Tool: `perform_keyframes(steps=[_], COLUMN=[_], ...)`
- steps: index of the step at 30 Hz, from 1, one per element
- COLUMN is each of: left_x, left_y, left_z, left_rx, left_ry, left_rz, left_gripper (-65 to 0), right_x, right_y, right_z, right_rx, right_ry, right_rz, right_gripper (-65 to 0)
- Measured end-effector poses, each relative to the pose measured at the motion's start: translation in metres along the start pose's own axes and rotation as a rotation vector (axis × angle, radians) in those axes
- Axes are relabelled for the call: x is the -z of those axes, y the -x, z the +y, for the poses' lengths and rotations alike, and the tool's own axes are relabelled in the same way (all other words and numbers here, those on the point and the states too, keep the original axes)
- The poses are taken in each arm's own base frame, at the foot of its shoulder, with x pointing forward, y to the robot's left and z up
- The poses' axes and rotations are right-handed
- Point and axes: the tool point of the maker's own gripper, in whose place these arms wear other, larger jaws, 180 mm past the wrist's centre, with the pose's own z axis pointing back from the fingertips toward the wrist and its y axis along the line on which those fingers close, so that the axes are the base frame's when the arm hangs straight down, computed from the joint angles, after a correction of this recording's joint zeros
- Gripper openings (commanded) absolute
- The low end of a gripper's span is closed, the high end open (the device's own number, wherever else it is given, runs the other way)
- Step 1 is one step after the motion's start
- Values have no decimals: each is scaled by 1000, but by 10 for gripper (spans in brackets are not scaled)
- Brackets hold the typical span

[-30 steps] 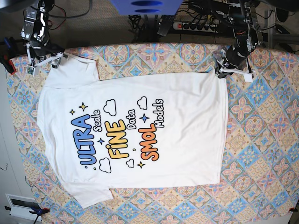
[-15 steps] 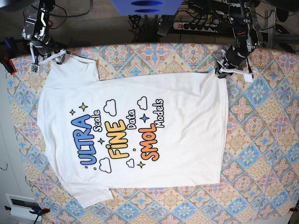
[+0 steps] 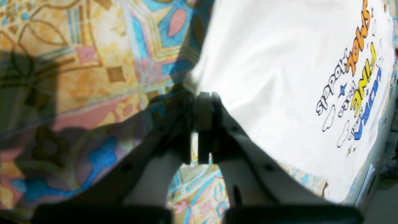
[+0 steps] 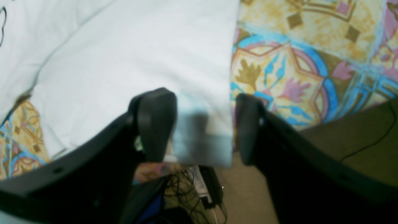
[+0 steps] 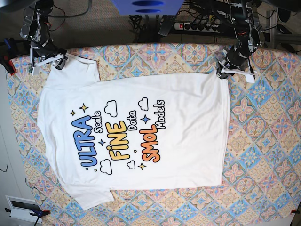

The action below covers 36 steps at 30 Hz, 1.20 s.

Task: Fold the T-shirt properly
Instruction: 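Grasp the shirt's shoulder corners with both grippers, then lift the shoulders and drag them across the shirt toward the hem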

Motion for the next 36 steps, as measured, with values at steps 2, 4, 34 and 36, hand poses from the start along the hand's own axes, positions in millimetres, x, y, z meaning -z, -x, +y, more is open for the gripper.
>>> perform_keyframes(steps=[2, 4, 34, 36], left_x=[0, 0, -51, -59], left_y=[0, 0, 20, 23], left_z=[0, 0, 29, 28], left_rx=[0, 0, 107, 122], left_ry=[0, 0, -72, -73], left_rz=[0, 0, 36, 43], left_gripper=[-650, -650, -650, -650], right_x=[0, 0, -57, -62], right_y=[-1, 1, 23, 27], right_z=[0, 2, -14, -14], right_rx=[11, 16, -66, -93], right_ry=[0, -7, 15, -15], right_rz=[-4, 1, 29, 40], right_gripper=[-402, -461, -648, -648])
